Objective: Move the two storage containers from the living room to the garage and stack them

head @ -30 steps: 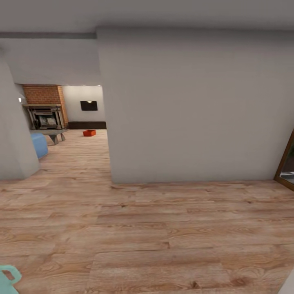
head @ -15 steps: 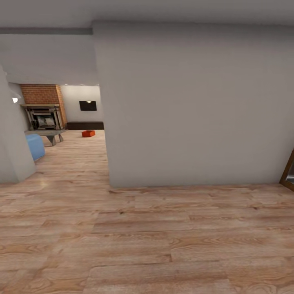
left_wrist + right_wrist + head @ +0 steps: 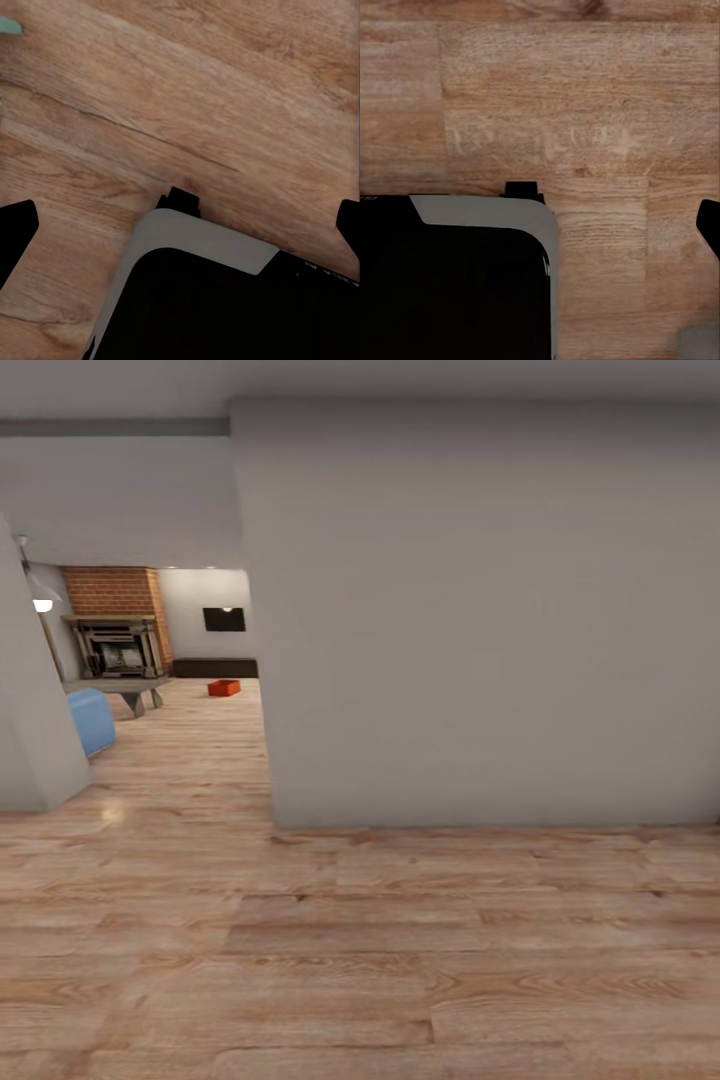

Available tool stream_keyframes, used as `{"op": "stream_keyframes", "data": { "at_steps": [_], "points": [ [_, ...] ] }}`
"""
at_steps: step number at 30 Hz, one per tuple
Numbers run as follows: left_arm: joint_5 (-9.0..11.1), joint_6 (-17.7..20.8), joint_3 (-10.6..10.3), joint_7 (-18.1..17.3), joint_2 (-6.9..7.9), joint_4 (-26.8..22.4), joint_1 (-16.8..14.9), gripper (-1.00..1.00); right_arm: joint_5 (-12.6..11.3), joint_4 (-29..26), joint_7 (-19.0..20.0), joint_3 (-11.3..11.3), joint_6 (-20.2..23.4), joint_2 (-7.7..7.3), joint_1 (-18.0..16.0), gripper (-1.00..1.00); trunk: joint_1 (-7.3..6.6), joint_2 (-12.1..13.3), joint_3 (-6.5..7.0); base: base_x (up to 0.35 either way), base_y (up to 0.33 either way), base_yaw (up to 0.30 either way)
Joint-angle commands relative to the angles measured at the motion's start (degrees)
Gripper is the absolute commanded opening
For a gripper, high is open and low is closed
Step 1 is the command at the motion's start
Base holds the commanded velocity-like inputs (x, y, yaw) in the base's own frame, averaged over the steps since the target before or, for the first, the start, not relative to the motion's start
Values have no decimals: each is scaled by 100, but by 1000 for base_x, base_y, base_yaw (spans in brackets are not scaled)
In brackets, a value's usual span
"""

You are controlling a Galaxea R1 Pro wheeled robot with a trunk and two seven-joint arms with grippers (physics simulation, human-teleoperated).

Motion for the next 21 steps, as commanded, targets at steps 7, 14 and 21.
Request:
{"op": "stream_keyframes", "data": {
  "at_steps": [7, 14, 21],
  "points": [
    [26, -10, -6, 10, -1, 3, -5, 100, -36, 18, -1, 41, -35, 0, -7, 100, 4, -4, -7, 322, 0, 261],
    [26, -8, -6, 10, -1, 3, -5, 100, -33, 18, -1, 41, -35, 0, -7, 100, 4, -4, -7, 322, 0, 272],
    [26, -12, -6, 10, -7, 3, -5, 100, -36, 19, -1, 41, -35, 0, -7, 100, 4, -4, -7, 322, 0, 273]
  ]
}}
